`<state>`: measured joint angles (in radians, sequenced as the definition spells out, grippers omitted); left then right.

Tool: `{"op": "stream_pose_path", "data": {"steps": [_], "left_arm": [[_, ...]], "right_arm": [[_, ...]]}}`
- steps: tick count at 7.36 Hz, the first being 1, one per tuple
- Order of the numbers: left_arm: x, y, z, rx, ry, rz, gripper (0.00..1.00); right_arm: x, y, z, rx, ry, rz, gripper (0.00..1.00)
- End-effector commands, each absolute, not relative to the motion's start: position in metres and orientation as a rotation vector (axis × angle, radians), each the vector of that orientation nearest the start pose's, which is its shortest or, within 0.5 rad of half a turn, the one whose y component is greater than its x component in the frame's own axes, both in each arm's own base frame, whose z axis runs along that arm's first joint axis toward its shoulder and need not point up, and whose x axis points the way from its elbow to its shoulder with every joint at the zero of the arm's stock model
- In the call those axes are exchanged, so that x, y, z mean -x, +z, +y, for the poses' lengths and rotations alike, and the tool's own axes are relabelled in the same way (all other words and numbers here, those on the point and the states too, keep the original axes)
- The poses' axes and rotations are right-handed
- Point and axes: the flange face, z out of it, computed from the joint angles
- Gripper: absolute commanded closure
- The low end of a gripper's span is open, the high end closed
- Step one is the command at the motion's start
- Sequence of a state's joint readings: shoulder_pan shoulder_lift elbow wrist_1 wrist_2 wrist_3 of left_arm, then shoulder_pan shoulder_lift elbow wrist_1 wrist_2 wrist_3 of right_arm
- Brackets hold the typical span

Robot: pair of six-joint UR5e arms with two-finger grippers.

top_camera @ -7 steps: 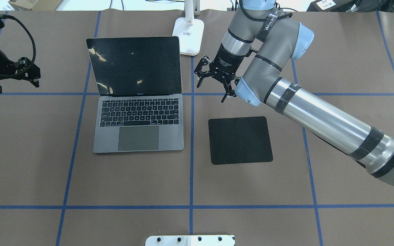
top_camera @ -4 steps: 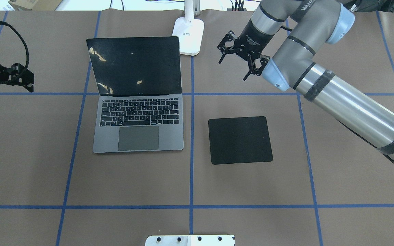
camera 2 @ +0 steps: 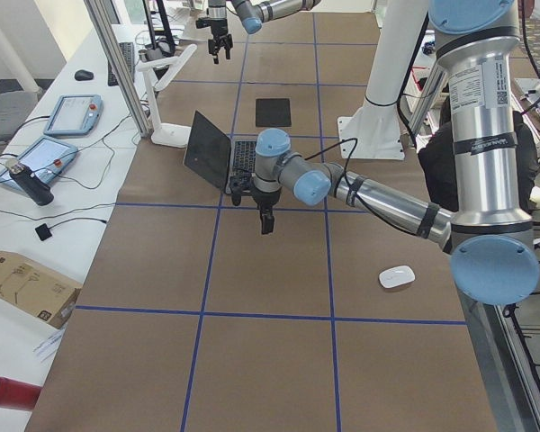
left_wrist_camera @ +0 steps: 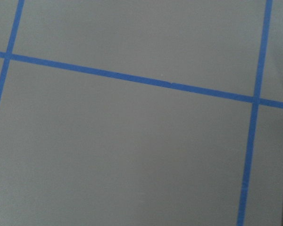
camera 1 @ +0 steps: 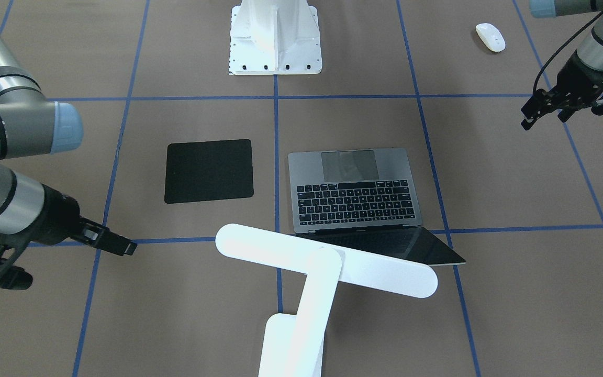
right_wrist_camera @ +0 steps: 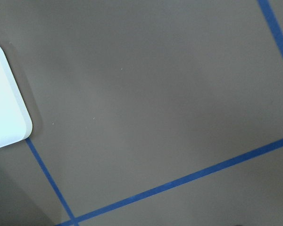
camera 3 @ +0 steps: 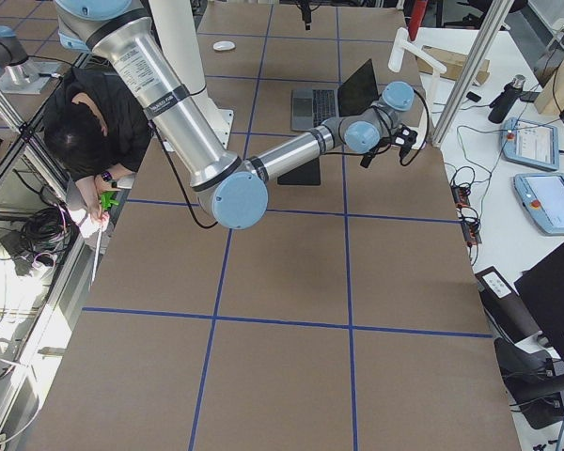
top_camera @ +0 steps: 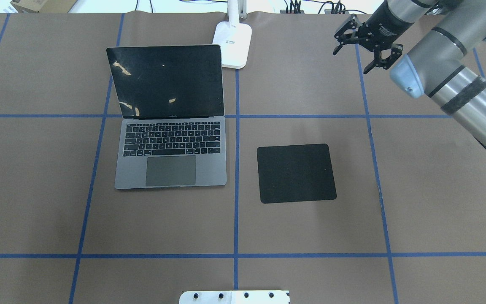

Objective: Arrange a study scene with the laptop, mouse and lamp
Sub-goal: 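Open the right gripper and lift it away from the mouse pad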

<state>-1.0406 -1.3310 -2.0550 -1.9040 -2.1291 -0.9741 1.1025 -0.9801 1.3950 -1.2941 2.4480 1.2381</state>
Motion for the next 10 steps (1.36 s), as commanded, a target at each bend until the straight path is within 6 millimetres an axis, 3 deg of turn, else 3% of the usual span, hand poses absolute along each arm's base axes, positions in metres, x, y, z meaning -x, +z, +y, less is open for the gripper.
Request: {"op": "stream_pose_path", "data": {"steps": [1, 3, 5, 6, 7, 8, 9, 10], "left_arm": [[-0.116, 0.537, -0.339, -0.015, -0.34, 0.826, 0.0], [-0.115, 0.568, -0.283, 0.074, -0.343, 0.814, 0.0], [-0.131, 0.586, -0.24, 0.186, -0.286, 0.77, 0.0], [-0.13, 0.594, -0.223, 0.2, -0.241, 0.769, 0.0], [-0.128, 0.598, -0.204, 0.219, -0.227, 0.793, 0.0], [-0.147, 0.596, -0.187, 0.272, -0.216, 0.79, 0.0], [-0.175, 0.597, -0.167, 0.294, -0.177, 0.755, 0.0], [-0.187, 0.596, -0.156, 0.315, -0.154, 0.756, 0.0]], "right_arm": [[0.207, 0.395, -0.652, 0.107, 0.312, -1.027, 0.01], [0.172, 0.467, -0.629, 0.039, 0.164, -0.979, 0.01], [0.16, 0.506, -0.609, 0.047, 0.119, -0.957, 0.01], [0.153, 0.527, -0.588, 0.022, 0.029, -0.949, 0.01], [0.148, 0.541, -0.574, 0.02, -0.003, -0.943, 0.01], [0.149, 0.547, -0.551, 0.029, -0.016, -0.94, 0.01], [0.147, 0.547, -0.543, 0.029, -0.018, -0.941, 0.01], [0.148, 0.549, -0.541, 0.033, -0.018, -0.938, 0.01]]}}
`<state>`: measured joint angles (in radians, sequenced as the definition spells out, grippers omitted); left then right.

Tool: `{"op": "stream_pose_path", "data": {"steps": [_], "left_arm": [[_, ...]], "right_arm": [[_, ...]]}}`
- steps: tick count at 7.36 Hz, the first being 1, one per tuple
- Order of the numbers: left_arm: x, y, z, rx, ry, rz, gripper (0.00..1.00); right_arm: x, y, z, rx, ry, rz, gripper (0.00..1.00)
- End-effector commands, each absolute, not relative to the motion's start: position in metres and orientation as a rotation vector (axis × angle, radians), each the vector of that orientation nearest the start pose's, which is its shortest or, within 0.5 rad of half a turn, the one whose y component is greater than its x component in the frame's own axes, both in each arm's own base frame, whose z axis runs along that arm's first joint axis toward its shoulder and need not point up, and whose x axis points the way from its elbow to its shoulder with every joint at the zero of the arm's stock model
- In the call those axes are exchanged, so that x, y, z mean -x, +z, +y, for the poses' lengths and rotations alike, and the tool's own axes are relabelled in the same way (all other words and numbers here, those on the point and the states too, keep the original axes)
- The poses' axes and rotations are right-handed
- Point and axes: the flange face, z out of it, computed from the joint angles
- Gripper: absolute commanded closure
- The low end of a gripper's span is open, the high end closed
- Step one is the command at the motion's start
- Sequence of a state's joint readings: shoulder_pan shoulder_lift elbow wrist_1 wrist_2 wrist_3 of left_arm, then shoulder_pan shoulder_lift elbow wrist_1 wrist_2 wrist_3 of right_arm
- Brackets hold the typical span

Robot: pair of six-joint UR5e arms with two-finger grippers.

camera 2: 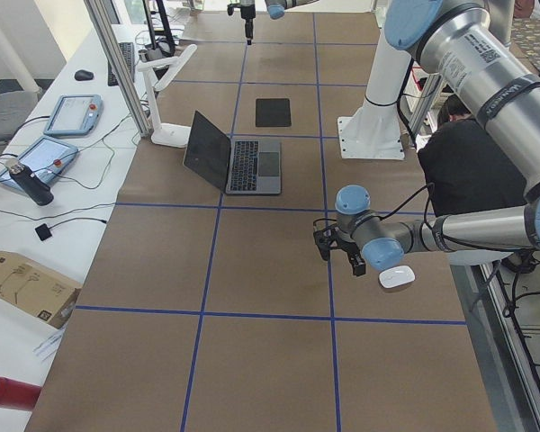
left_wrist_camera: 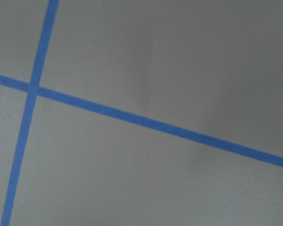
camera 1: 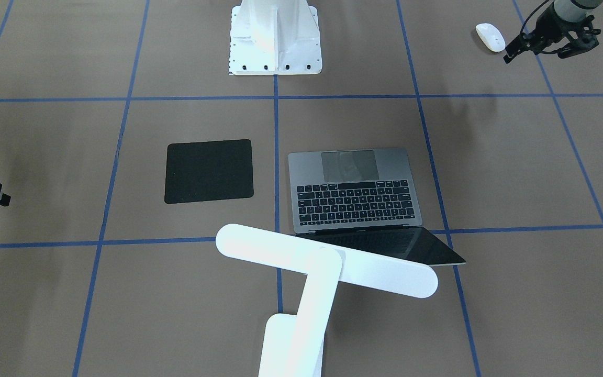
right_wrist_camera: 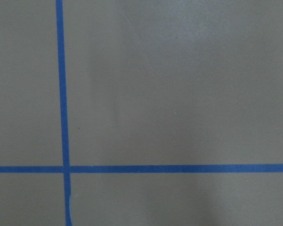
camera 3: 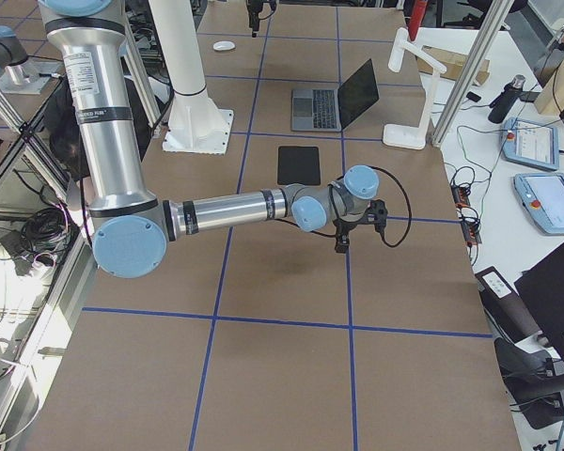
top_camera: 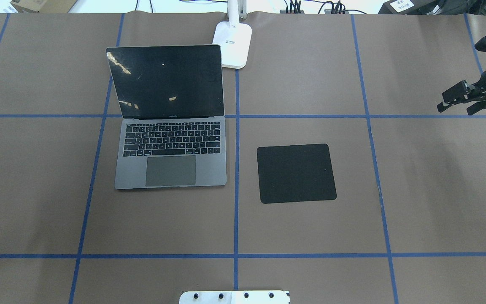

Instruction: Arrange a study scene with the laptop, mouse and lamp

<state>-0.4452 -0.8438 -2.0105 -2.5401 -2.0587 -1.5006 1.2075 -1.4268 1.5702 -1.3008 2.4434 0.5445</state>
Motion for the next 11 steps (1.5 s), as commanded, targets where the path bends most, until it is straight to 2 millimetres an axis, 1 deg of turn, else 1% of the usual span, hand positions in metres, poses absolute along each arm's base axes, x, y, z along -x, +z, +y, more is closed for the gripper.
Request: {"op": "stream_pose_path", "data": {"steps": [1, 2, 3, 4, 5, 6, 7, 9, 10, 11], "left_arm": [[-0.19, 0.599, -0.149, 0.326, -0.126, 0.762, 0.0], [-0.192, 0.611, -0.142, 0.341, -0.099, 0.74, 0.0], [-0.187, 0.617, -0.137, 0.339, -0.077, 0.766, 0.0], [-0.164, 0.62, -0.129, 0.341, -0.055, 0.795, 0.03], [-0.153, 0.627, -0.126, 0.344, -0.054, 0.784, 0.03], [-0.151, 0.631, -0.125, 0.348, -0.053, 0.773, 0.03], [-0.148, 0.641, -0.123, 0.354, -0.062, 0.752, 0.02], [-0.163, 0.644, -0.114, 0.377, -0.103, 0.714, 0.02], [-0.18, 0.643, -0.107, 0.382, -0.118, 0.709, 0.01], [-0.19, 0.64, -0.098, 0.402, -0.106, 0.716, 0.01]], "right_arm": [[0.148, 0.55, -0.541, 0.034, -0.017, -0.935, 0.01], [0.147, 0.549, -0.539, 0.034, -0.016, -0.937, 0.01], [0.149, 0.548, -0.537, 0.035, -0.019, -0.938, 0.01], [0.155, 0.547, -0.536, 0.04, -0.026, -0.939, 0.01], [0.159, 0.547, -0.535, 0.042, -0.031, -0.937, 0.01], [0.16, 0.545, -0.535, 0.039, -0.035, -0.939, 0.01], [0.164, 0.544, -0.534, 0.042, -0.041, -0.939, 0.01], [0.17, 0.543, -0.532, 0.045, -0.051, -0.94, 0.01], [0.171, 0.541, -0.53, 0.043, -0.055, -0.941, 0.01], [0.171, 0.541, -0.529, 0.04, -0.055, -0.939, 0.01]]}}
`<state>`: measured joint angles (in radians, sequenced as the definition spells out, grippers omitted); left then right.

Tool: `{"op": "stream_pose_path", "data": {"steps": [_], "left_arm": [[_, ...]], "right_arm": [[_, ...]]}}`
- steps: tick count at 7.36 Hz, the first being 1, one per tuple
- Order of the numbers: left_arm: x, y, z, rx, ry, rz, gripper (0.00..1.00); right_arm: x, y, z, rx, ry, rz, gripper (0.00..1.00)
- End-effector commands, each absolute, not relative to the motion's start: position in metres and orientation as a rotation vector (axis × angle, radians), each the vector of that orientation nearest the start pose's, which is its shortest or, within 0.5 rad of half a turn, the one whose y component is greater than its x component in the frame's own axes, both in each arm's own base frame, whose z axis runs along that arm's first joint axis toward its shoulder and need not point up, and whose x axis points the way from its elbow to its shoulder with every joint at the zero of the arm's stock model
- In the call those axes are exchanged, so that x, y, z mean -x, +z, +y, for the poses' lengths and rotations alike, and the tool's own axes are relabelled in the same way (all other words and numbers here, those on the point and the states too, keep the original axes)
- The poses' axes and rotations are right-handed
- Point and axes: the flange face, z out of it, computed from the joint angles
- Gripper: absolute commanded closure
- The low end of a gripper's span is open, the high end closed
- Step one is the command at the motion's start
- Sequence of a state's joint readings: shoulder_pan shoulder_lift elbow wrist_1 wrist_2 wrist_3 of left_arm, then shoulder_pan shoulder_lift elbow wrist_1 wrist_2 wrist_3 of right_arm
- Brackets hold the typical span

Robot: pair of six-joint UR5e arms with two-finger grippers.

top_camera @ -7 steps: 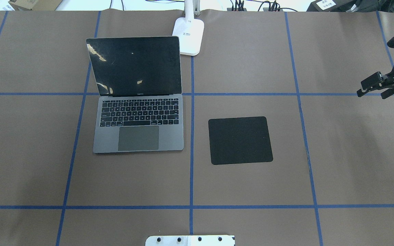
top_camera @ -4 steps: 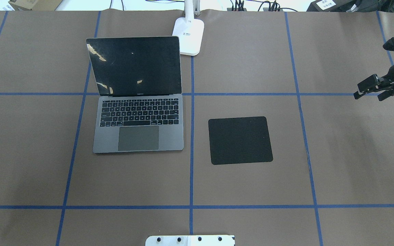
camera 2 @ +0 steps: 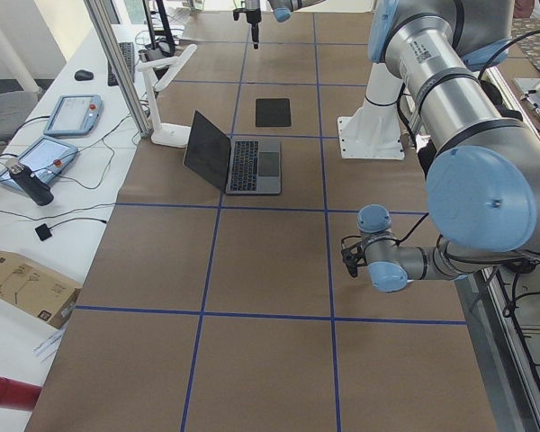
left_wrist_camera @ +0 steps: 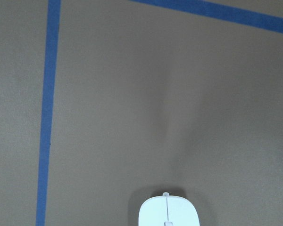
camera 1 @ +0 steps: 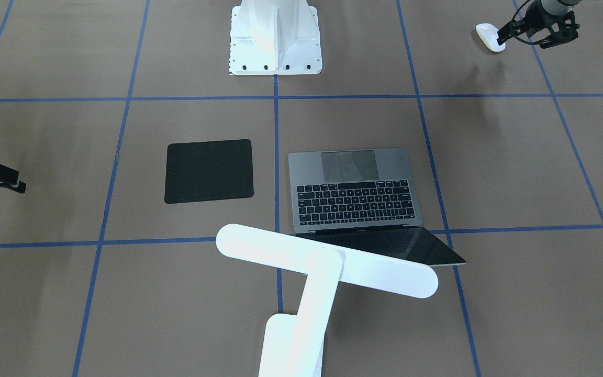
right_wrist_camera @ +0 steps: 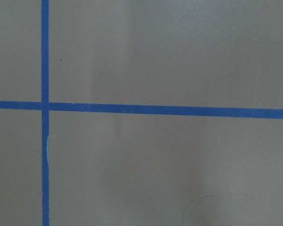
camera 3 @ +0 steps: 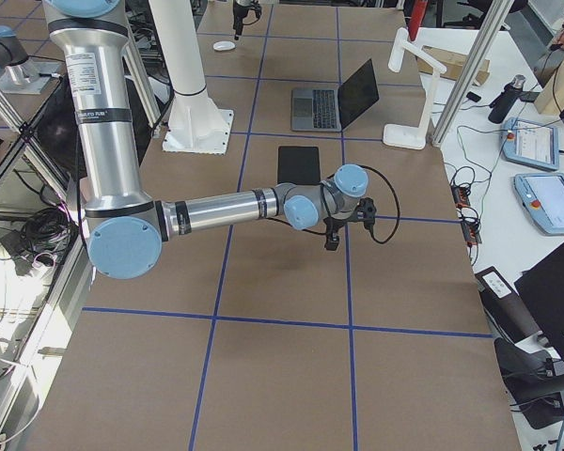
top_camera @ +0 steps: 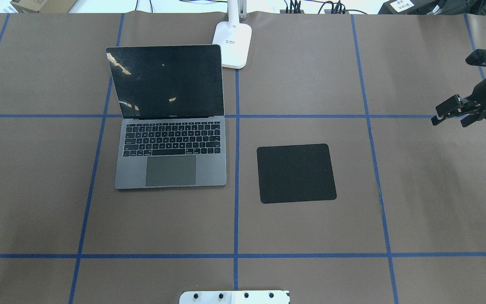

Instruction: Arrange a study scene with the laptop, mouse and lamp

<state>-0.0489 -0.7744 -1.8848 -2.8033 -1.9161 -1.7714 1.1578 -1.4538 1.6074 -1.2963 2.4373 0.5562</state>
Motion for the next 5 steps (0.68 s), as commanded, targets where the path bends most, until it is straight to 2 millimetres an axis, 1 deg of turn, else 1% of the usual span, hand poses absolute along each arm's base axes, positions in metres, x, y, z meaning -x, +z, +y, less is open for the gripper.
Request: {"op": "stream_pose_path", "data": {"steps": [1, 3, 4, 5], "left_arm": [[-0.192, 0.639, -0.095, 0.407, -0.09, 0.722, 0.01], [-0.191, 0.65, -0.088, 0.412, -0.055, 0.707, 0.01], [-0.187, 0.661, -0.083, 0.421, -0.027, 0.715, 0.01], [-0.192, 0.664, -0.081, 0.414, -0.016, 0.732, 0.01]], "right_arm": [[0.169, 0.544, -0.529, 0.033, -0.05, -0.922, 0.01], [0.17, 0.545, -0.527, 0.036, -0.052, -0.922, 0.01], [0.173, 0.545, -0.526, 0.036, -0.055, -0.915, 0.01], [0.173, 0.544, -0.526, 0.033, -0.056, -0.914, 0.01]]}}
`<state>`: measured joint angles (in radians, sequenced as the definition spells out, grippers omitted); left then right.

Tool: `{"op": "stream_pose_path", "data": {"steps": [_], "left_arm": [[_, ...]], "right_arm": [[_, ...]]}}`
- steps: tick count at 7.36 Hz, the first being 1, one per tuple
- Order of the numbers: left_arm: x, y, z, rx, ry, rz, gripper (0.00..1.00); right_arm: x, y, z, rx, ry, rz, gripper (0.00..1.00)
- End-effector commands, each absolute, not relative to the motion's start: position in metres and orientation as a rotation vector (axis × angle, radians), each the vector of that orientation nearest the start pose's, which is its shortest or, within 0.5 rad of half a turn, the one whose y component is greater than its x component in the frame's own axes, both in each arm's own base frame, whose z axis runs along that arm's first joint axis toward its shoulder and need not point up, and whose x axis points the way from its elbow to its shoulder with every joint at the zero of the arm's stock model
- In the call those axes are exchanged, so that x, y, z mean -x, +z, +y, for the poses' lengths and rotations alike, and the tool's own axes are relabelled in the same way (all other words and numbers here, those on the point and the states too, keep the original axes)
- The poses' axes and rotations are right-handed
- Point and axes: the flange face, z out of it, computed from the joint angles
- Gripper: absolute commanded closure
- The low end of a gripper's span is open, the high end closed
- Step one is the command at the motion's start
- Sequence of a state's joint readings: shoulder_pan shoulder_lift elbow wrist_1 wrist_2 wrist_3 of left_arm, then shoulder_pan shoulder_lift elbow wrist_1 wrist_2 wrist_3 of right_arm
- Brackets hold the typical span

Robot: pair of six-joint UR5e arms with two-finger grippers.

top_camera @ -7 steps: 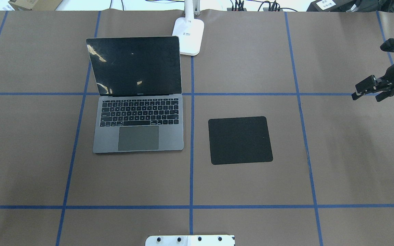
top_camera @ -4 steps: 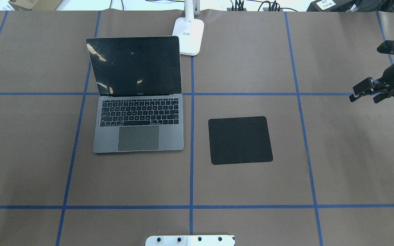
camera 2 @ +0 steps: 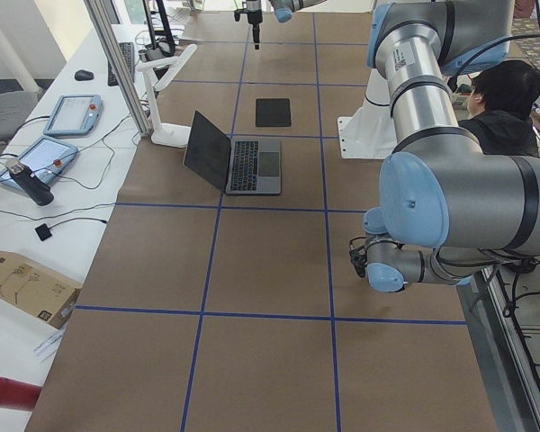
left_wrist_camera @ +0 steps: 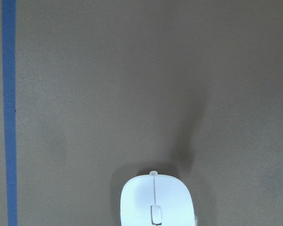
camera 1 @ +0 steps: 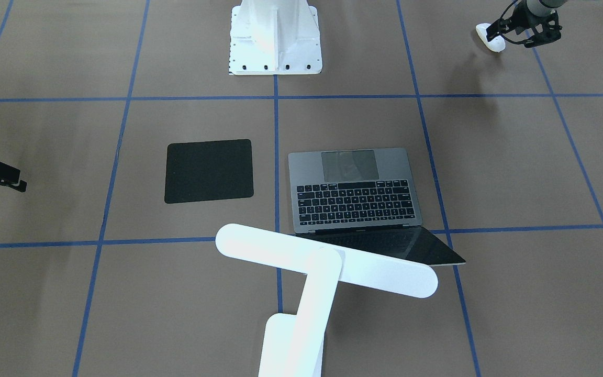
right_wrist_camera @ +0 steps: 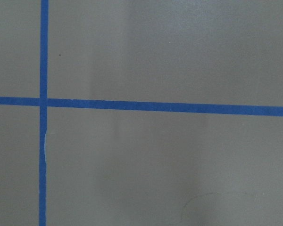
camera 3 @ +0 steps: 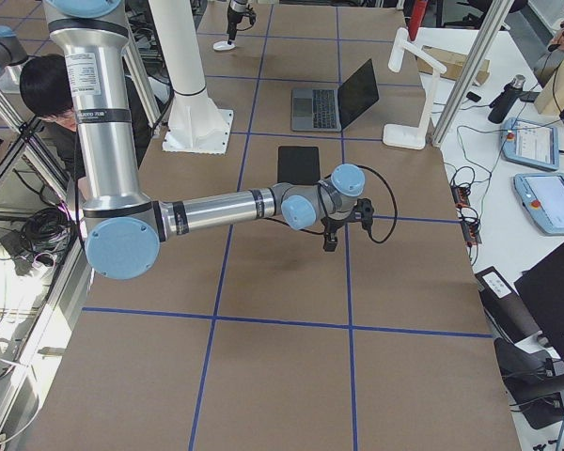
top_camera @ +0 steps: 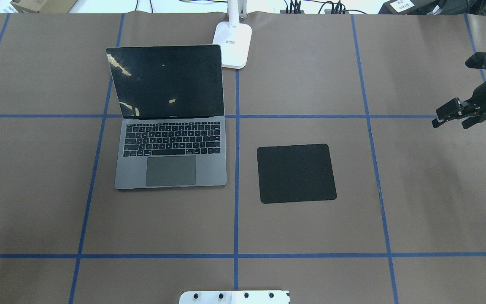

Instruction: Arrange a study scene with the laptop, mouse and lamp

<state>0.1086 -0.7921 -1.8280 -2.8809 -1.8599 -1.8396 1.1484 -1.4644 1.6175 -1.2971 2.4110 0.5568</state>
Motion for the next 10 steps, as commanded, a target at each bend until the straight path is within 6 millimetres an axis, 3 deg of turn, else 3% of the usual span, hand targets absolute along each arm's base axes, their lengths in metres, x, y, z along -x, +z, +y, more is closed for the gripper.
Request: {"op": "stream_pose_path", "data": {"steps": [1, 7, 10], "left_arm": [[-0.201, 0.66, -0.078, 0.427, -0.023, 0.746, 0.01], [-0.222, 0.663, -0.065, 0.449, -0.007, 0.756, 0.01], [-0.222, 0.667, -0.062, 0.447, 0.003, 0.747, 0.01]], "right_arm": [[0.173, 0.544, -0.526, 0.033, -0.056, -0.914, 0.01], [0.175, 0.544, -0.525, 0.029, -0.059, -0.907, 0.01], [0.177, 0.544, -0.525, 0.031, -0.063, -0.907, 0.01]]}}
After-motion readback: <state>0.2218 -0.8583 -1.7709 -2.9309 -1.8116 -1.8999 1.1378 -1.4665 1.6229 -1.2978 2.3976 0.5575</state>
